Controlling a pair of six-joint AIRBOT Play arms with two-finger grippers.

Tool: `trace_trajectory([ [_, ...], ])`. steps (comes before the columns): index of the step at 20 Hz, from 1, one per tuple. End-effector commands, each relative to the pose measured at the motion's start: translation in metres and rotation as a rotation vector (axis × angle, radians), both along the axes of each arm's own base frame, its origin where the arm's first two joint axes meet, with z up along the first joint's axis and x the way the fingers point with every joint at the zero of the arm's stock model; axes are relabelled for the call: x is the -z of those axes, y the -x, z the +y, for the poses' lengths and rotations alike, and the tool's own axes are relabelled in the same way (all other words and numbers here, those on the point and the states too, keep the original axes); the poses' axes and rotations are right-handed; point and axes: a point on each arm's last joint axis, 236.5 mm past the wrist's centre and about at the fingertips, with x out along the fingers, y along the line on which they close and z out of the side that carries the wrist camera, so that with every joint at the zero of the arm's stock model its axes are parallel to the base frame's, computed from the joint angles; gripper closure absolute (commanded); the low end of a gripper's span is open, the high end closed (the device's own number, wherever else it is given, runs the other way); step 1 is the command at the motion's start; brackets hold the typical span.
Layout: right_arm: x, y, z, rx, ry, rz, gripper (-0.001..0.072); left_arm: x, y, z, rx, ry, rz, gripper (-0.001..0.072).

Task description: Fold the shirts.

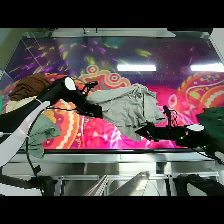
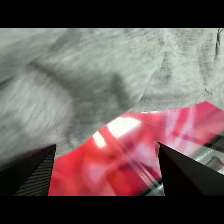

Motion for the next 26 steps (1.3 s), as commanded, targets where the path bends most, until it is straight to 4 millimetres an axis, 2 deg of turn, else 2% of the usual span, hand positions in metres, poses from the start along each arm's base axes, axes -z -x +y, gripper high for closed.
trace_trajectory([
  [1,-0.006,0.003,0.002,-0.016,-0.008,-0.009,0.0694,0.020,-0.015,-0.004,0.001,-0.057,-0.080,-0.0004],
  [4,-0.014,0.005,0.004,-0.022,-0.021,-0.021,0.0694,0.020,-0.040,0.017,-0.056,-0.162,-0.156,0.0014],
  [5,-0.016,0.005,0.004,-0.024,-0.024,-0.028,0.0694,0.016,-0.047,0.022,-0.065,-0.184,-0.177,0.0048],
  [8,-0.020,0.005,0.005,-0.027,-0.027,-0.041,0.0694,0.000,-0.065,0.018,-0.067,-0.180,-0.231,0.0487],
  [9,-0.021,0.005,0.005,-0.028,-0.028,-0.043,0.0694,-0.003,-0.066,0.014,-0.060,-0.175,-0.242,0.0601],
  [10,-0.022,0.006,0.005,-0.032,-0.033,-0.042,0.0694,-0.005,-0.067,0.013,-0.058,-0.175,-0.247,0.0667],
  [11,-0.022,0.006,0.006,-0.033,-0.033,-0.043,0.0694,-0.005,-0.066,0.012,-0.055,-0.175,-0.246,0.0700],
  [17,-0.021,0.009,0.005,-0.044,-0.026,-0.042,0.0694,-0.003,-0.057,0.015,-0.002,-0.223,-0.237,0.0688],
  [19,-0.017,0.016,0.004,-0.076,-0.009,-0.029,0.0694,-0.017,-0.053,0.016,-0.004,-0.213,-0.237,0.0688],
  [21,-0.006,0.027,-0.005,-0.108,0.033,0.010,0.0694,-0.054,-0.059,0.014,-0.037,-0.133,-0.288,0.0688],
  [23,0.008,0.035,-0.027,-0.113,0.097,0.069,0.0694,-0.107,-0.078,0.022,-0.166,0.004,-0.360,0.0688],
  [25,0.018,0.034,-0.058,-0.055,0.136,0.126,0.0694,-0.160,-0.106,0.054,-0.354,0.140,-0.435,0.0688],
  [26,0.019,0.029,-0.075,-0.007,0.146,0.138,0.0694,-0.180,-0.117,0.080,-0.448,0.187,-0.457,0.0688],
])
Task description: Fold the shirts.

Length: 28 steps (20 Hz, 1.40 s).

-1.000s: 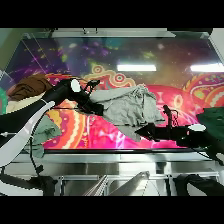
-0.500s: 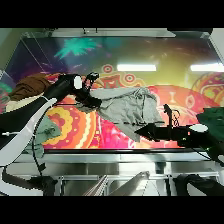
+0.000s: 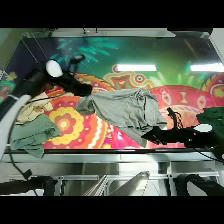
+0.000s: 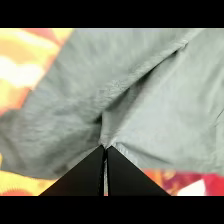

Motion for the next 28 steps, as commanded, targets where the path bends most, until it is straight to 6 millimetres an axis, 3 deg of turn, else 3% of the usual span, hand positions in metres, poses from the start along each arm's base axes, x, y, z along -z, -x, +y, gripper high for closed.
trace_trajectory([
  [1,0.014,-0.001,-0.056,0.095,0.079,0.072,0.0694,-0.077,-0.030,0.060,-0.239,0.235,-0.112,0.0687],
  [3,0.008,-0.014,-0.093,0.171,0.106,0.061,0.0694,-0.081,-0.023,0.102,-0.323,0.284,-0.049,0.0687],
  [6,-0.020,-0.040,-0.131,0.229,0.128,-0.016,0.0694,-0.060,0.008,0.127,-0.340,0.304,0.126,0.0686],
  [9,-0.044,-0.065,-0.137,0.221,0.150,-0.106,0.0694,-0.018,0.032,0.117,-0.318,0.303,0.272,0.0685],
  [11,-0.045,-0.076,-0.142,0.235,0.187,-0.139,0.0694,0.018,0.042,0.104,-0.285,0.292,0.344,0.0685],
  [13,-0.040,-0.089,-0.157,0.293,0.237,-0.162,0.0694,0.042,0.038,0.096,-0.277,0.283,0.365,0.0684],
  [15,-0.034,-0.096,-0.164,0.324,0.255,-0.164,0.0694,0.052,0.024,0.086,-0.255,0.270,0.340,0.0679],
  [16,-0.031,-0.096,-0.165,0.326,0.254,-0.155,0.0694,0.050,0.015,0.082,-0.225,0.262,0.311,0.0562],
  [17,-0.028,-0.096,-0.165,0.325,0.251,-0.146,0.0693,0.042,0.005,0.078,-0.206,0.261,0.283,0.0388],
  [18,-0.026,-0.095,-0.165,0.324,0.250,-0.140,0.0685,0.031,-0.005,0.076,-0.188,0.260,0.251,0.0384],
  [19,-0.026,-0.095,-0.165,0.323,0.251,-0.140,0.0629,0.017,-0.011,0.076,-0.166,0.259,0.228,0.0384],
  [20,-0.028,-0.095,-0.165,0.321,0.251,-0.143,0.0416,0.005,-0.013,0.082,-0.152,0.245,0.213,0.0384],
  [21,-0.030,-0.095,-0.164,0.313,0.245,-0.143,0.0251,-0.002,-0.010,0.092,-0.135,0.213,0.219,0.0384],
  [22,-0.033,-0.094,-0.163,0.306,0.235,-0.142,0.0204,-0.004,-0.002,0.108,-0.121,0.162,0.248,0.0383],
  [24,-0.036,-0.090,-0.167,0.298,0.229,-0.134,0.0206,0.004,0.029,0.129,-0.110,0.120,0.370,0.0383],
  [28,-0.023,-0.075,-0.193,0.335,0.287,-0.062,0.0206,0.057,0.091,0.130,-0.178,0.144,0.557,0.0383],
])
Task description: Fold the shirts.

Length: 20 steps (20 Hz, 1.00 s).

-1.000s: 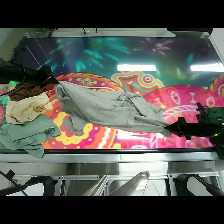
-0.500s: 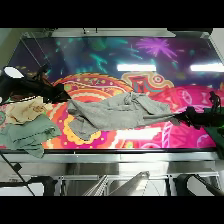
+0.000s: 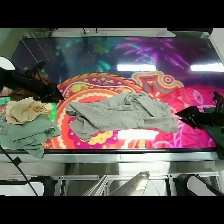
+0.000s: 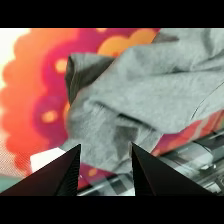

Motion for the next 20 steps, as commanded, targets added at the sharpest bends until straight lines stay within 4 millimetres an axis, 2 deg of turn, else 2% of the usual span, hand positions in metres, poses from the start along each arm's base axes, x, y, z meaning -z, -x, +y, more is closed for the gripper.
trace_trajectory([
  [1,0.009,0.013,-0.023,0.055,0.024,0.063,0.0208,0.041,0.057,0.003,-0.015,-0.005,0.146,0.0384],
  [3,0.006,0.014,-0.035,0.106,0.005,0.058,0.0210,0.064,0.084,-0.002,-0.011,-0.006,0.185,0.0384],
  [6,0.004,0.015,-0.032,0.101,-0.016,0.059,0.0210,0.093,0.105,-0.013,-0.006,-0.035,0.201,0.0383],
  [8,-0.002,0.013,-0.026,0.089,-0.046,0.042,0.0210,0.110,0.100,-0.020,-0.011,-0.070,0.151,0.0384],
  [10,-0.003,0.014,-0.022,0.082,-0.059,0.041,0.0210,0.117,0.082,-0.027,-0.012,-0.102,0.064,0.0384],
  [13,-0.005,0.017,-0.018,0.066,-0.075,0.049,0.0210,0.109,0.055,-0.035,-0.002,-0.120,-0.038,0.0384],
  [15,-0.005,0.017,-0.018,0.066,-0.075,0.049,0.0210,0.104,0.052,-0.039,0.011,-0.116,-0.044,0.0388],
  [16,-0.005,0.017,-0.018,0.066,-0.075,0.048,0.0210,0.105,0.058,-0.040,0.020,-0.111,-0.024,0.0505],
  [17,-0.005,0.017,-0.018,0.066,-0.075,0.048,0.0210,0.106,0.066,-0.041,0.031,-0.105,0.000,0.0695],
  [20,-0.005,0.017,-0.019,0.068,-0.074,0.048,0.0211,0.108,0.096,-0.045,0.071,-0.079,0.100,0.0691],
])
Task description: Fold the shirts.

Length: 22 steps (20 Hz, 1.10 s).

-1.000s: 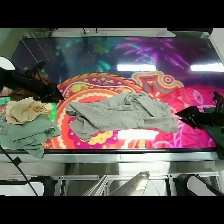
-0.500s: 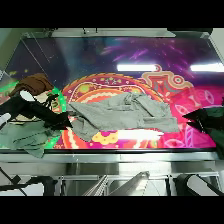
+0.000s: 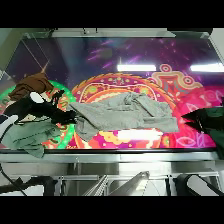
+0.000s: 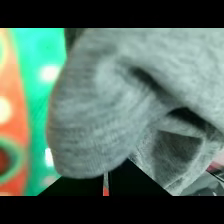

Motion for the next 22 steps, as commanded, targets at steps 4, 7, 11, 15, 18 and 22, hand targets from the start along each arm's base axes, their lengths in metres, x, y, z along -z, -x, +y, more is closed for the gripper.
trace_trajectory([
  [4,0.000,0.000,0.000,0.003,0.000,0.000,0.0211,-0.034,0.060,-0.030,0.030,0.147,0.132,0.0690],
  [7,0.001,-0.003,-0.004,0.015,0.013,-0.005,0.0211,-0.080,0.091,-0.057,0.006,0.291,0.119,0.0691],
  [11,0.001,-0.003,-0.005,0.018,0.015,-0.006,0.0211,-0.087,0.137,-0.057,-0.054,0.291,0.137,0.0690],
  [15,0.000,-0.004,-0.004,0.023,0.008,-0.008,0.0211,-0.069,0.168,-0.054,-0.099,0.273,0.139,0.0687],
  [18,0.000,-0.005,-0.004,0.025,0.007,-0.010,0.0209,-0.061,0.161,-0.035,-0.136,0.184,0.071,0.0083],
  [22,0.001,-0.007,-0.008,0.034,0.024,-0.016,0.0209,-0.083,0.114,0.014,-0.256,0.076,-0.099,-0.0005],
])
